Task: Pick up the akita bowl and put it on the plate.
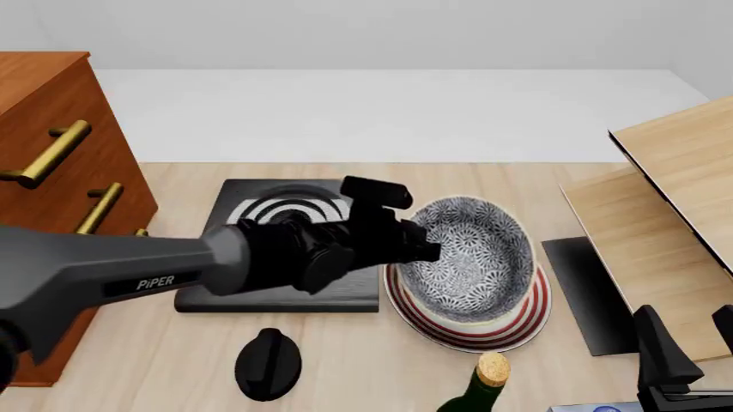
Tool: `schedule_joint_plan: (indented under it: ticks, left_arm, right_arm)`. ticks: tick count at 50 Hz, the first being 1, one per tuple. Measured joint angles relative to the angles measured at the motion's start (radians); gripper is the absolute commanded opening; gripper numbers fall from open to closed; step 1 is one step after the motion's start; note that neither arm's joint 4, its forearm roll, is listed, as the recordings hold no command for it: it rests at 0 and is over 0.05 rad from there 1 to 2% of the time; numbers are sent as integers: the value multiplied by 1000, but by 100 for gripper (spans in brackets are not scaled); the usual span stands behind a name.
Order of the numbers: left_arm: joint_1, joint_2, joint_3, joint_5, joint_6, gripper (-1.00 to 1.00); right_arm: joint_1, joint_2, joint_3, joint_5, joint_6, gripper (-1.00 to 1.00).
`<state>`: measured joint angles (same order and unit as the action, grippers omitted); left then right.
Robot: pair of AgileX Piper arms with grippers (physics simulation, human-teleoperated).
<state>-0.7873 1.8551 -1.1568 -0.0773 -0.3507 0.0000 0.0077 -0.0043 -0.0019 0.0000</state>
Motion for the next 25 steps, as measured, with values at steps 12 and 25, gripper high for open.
schedule_joint_plan:
  ticks: [12, 25]
  left_arm:
    - [-8, 26, -12, -9, -2, -100]
    - [-7, 53, -30, -20, 0, -100]
  right_arm:
    - [0, 0, 0, 0, 0, 100]
    - [0, 0, 0, 0, 0, 100]
